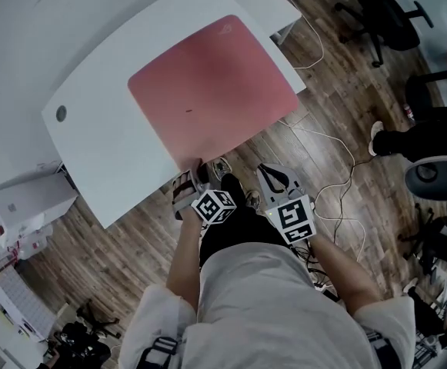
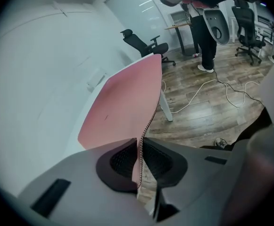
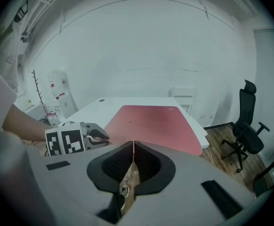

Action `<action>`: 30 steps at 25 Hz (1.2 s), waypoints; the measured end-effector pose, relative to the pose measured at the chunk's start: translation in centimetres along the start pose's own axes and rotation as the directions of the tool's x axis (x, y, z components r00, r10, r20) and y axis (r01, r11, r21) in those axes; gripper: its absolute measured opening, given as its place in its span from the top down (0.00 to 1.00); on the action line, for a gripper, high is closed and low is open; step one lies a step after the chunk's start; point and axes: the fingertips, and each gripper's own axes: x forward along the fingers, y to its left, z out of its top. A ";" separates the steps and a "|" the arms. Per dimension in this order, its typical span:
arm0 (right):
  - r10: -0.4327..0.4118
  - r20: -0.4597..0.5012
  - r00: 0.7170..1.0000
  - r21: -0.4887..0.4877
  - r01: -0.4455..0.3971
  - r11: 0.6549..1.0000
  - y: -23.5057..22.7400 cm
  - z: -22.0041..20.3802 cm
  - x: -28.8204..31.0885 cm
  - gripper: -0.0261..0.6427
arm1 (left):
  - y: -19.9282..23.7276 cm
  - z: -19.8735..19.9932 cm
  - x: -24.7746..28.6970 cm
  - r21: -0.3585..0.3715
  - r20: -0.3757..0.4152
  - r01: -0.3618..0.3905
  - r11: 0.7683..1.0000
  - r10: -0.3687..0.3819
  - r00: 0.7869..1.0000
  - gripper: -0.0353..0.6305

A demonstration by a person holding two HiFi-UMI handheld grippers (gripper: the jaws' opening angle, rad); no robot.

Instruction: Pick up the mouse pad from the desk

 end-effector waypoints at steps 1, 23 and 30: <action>0.006 0.000 1.000 -0.006 -0.006 1.000 0.0 0.3 0.3 0.90 | 0.0 0.1 0.1 0.013 0.001 0.004 1.000 -0.004 1.000 0.88; -0.100 -0.113 0.989 -0.182 0.078 0.980 -4.9 3.9 6.5 0.90 | 11.2 5.0 1.8 -0.071 0.119 0.009 0.997 -0.001 0.993 0.90; -0.085 -0.227 0.970 -0.323 0.007 0.946 -6.2 1.9 8.5 0.85 | 13.6 5.9 2.3 -0.099 0.138 0.012 0.995 0.002 0.990 0.90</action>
